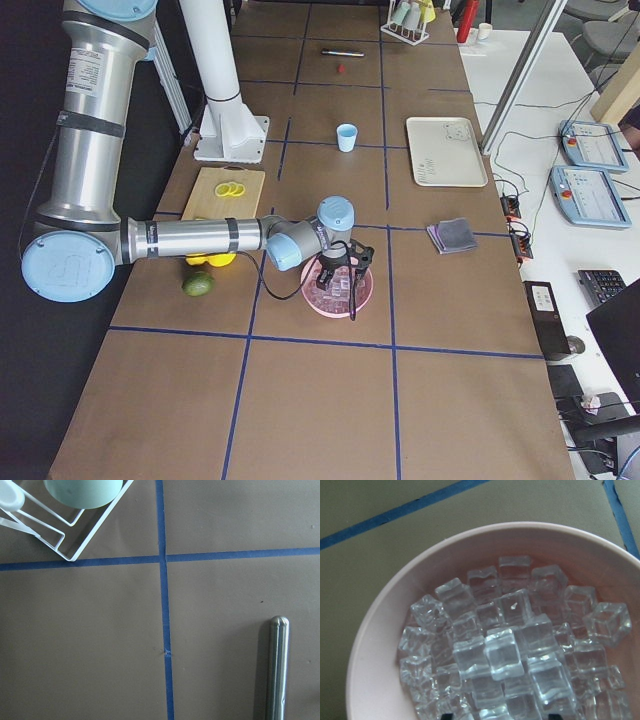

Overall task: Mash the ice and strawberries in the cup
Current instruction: 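Lower the right gripper into the pink bowl and grasp ice cubes, then carry the ice with the right gripper over the blue cup and release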

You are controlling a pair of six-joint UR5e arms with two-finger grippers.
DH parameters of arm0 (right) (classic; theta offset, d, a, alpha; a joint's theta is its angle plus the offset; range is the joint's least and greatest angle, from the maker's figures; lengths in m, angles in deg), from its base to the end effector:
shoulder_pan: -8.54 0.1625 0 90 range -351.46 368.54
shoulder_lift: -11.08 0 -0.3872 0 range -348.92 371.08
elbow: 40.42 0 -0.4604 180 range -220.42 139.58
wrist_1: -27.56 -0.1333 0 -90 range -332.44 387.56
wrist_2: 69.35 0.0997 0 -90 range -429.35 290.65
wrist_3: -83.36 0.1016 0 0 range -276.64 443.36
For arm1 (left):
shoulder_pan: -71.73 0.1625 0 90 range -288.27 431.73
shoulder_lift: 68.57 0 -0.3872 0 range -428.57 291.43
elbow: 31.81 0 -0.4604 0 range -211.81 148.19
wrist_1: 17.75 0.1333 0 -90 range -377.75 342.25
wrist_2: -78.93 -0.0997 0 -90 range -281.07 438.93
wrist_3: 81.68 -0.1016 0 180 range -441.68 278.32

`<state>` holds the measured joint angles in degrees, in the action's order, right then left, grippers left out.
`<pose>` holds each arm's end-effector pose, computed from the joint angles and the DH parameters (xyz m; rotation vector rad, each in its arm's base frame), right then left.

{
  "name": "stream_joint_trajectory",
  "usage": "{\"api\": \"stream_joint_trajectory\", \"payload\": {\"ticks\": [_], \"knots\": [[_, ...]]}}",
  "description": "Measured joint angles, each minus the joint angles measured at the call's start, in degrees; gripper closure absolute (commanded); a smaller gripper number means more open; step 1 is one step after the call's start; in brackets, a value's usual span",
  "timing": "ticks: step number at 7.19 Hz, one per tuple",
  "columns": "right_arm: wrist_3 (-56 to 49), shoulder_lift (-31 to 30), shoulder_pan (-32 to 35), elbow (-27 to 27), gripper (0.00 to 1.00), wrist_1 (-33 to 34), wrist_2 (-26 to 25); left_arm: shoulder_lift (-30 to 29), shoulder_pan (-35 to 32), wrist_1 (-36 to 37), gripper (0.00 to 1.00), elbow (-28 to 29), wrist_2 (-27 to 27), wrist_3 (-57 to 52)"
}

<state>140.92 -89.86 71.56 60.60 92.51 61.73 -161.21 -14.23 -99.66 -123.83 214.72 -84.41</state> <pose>-0.1719 -0.4844 0.5690 -0.1646 -0.8075 0.3462 -0.0200 -0.5748 0.5886 -0.0658 0.7985 0.0879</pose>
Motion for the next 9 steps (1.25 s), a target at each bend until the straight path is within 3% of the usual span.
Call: {"api": "stream_joint_trajectory", "payload": {"ticks": [1,2,4,7,9], "knots": [[0.0,0.0,0.0,0.0,0.94,0.0,0.0,0.0,0.0,0.0,0.0,0.0,0.0,0.0],[0.0,0.0,0.0,0.0,1.0,0.0,0.0,0.0,0.0,0.0,0.0,0.0,0.0,-0.1],[-0.1,0.0,0.0,0.7,1.0,0.1,1.0,0.0,0.0,0.0,0.0,0.0,0.0,-0.1],[0.0,0.2,1.6,10.5,1.0,0.7,2.9,0.0,0.0,0.0,0.0,0.0,0.0,-0.1],[5.0,6.7,-0.3,13.3,1.0,0.6,3.3,0.0,0.0,0.0,0.0,-0.2,0.0,-0.1]]}}
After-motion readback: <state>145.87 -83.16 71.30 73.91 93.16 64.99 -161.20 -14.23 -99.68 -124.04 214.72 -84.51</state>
